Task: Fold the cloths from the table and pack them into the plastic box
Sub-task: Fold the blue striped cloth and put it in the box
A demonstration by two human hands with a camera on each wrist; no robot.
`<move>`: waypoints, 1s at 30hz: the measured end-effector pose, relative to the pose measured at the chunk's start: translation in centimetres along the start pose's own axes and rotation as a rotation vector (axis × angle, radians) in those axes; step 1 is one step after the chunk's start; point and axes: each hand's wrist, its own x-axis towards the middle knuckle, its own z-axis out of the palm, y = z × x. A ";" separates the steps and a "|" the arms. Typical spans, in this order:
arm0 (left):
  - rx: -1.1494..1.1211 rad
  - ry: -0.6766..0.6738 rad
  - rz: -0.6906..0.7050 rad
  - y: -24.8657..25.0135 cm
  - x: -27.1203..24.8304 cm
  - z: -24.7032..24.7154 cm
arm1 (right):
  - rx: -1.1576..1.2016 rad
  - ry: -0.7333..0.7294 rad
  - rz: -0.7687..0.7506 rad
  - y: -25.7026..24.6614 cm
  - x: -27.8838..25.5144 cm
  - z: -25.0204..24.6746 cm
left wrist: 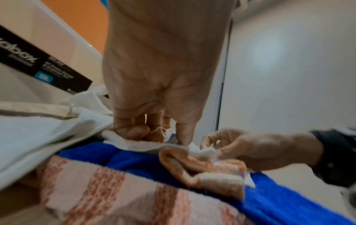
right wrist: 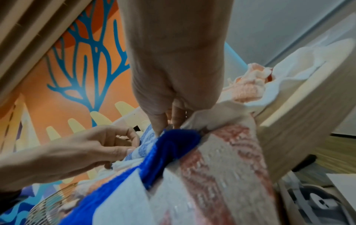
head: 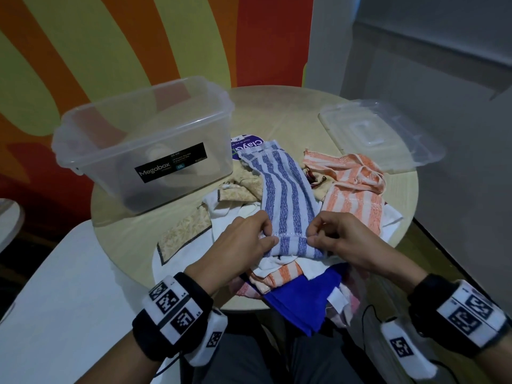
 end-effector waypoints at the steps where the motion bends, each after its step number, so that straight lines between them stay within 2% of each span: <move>1: 0.047 0.030 0.014 0.1 -0.1 0.2 | -0.024 0.005 0.005 -0.1 0.1 0.1; 4: 0.253 0.129 0.207 1.1 -0.6 0.3 | -0.100 0.003 0.015 -0.5 0.4 0.5; 6: 0.361 0.107 0.345 1.4 -0.8 0.3 | -0.139 0.007 0.011 -0.6 0.6 0.7; 7: 0.390 0.067 0.371 1.4 -0.8 0.3 | -0.159 0.008 0.009 -0.7 0.6 0.7; 10: 0.451 -0.025 0.341 1.2 -0.7 -0.2 | -0.312 0.041 -0.042 -0.7 0.6 0.7; 12: 0.495 -0.039 0.346 1.1 -0.6 -0.4 | -0.467 0.104 -0.161 -0.9 0.2 0.8; 14: 0.497 -0.045 0.333 1.3 -0.2 -0.5 | -0.494 0.082 -0.244 -1.2 -0.3 1.0; 16: 0.422 -0.031 0.305 1.4 0.2 -0.7 | -0.548 0.024 -0.252 -1.3 -0.6 1.4; 18: 0.301 -0.014 0.288 1.5 0.6 -1.0 | -0.594 0.047 -0.290 -1.1 -0.3 1.6; 21: 0.158 -0.024 0.280 1.9 0.0 -1.9 | -0.516 0.068 -0.289 -1.7 -0.1 0.3; 24: 0.020 -0.070 0.281 2.6 -1.6 -3.1 | -0.318 -0.085 -0.232 -3.5 -1.3 -2.0; 27: -0.042 -0.118 0.213 2.2 -2.6 -3.3 | -0.175 -0.257 -0.158 -4.0 -2.1 -2.7; 30: -0.010 -0.148 0.140 1.3 -2.6 -2.2 | -0.083 -0.241 -0.117 -2.6 -1.7 -1.4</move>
